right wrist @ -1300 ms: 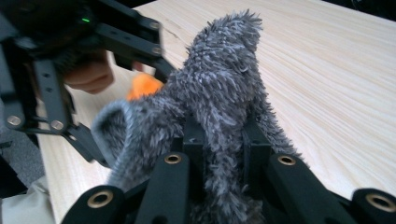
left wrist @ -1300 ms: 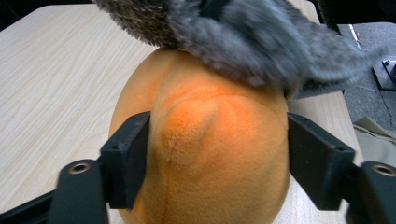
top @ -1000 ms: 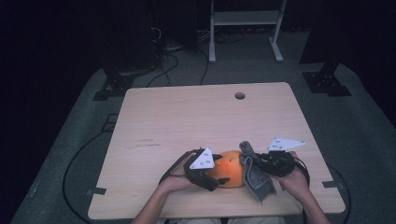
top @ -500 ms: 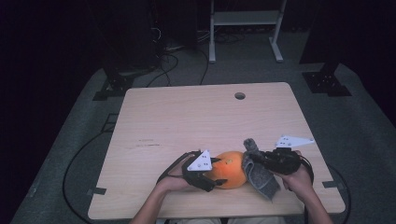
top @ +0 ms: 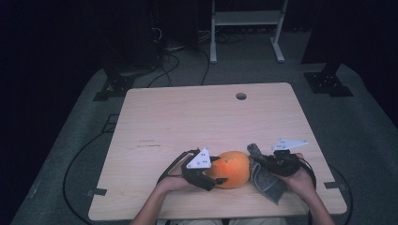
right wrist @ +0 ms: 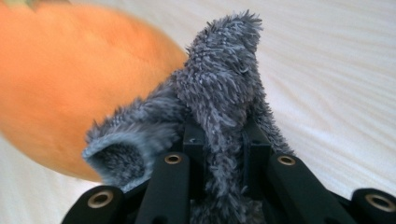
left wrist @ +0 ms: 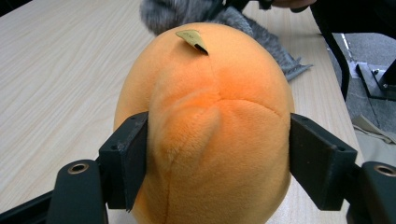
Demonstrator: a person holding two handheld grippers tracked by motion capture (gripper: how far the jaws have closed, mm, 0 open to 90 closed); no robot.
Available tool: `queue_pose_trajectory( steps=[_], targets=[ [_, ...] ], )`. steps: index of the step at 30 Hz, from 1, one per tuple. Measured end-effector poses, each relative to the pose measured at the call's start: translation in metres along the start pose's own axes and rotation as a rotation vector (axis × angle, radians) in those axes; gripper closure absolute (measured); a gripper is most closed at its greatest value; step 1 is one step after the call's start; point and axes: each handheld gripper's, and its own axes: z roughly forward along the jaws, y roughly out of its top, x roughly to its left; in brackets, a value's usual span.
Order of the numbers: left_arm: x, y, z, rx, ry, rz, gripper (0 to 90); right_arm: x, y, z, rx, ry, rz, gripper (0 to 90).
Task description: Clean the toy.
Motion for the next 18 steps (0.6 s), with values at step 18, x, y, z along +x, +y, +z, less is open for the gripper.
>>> queue_pose_trajectory(
  steps=[18],
  targets=[
    [0.006,-0.002,0.004,-0.011,0.011,-0.045,14.0,0.006,0.0,0.006,0.006,0.011,-0.009,75.3]
  ],
)
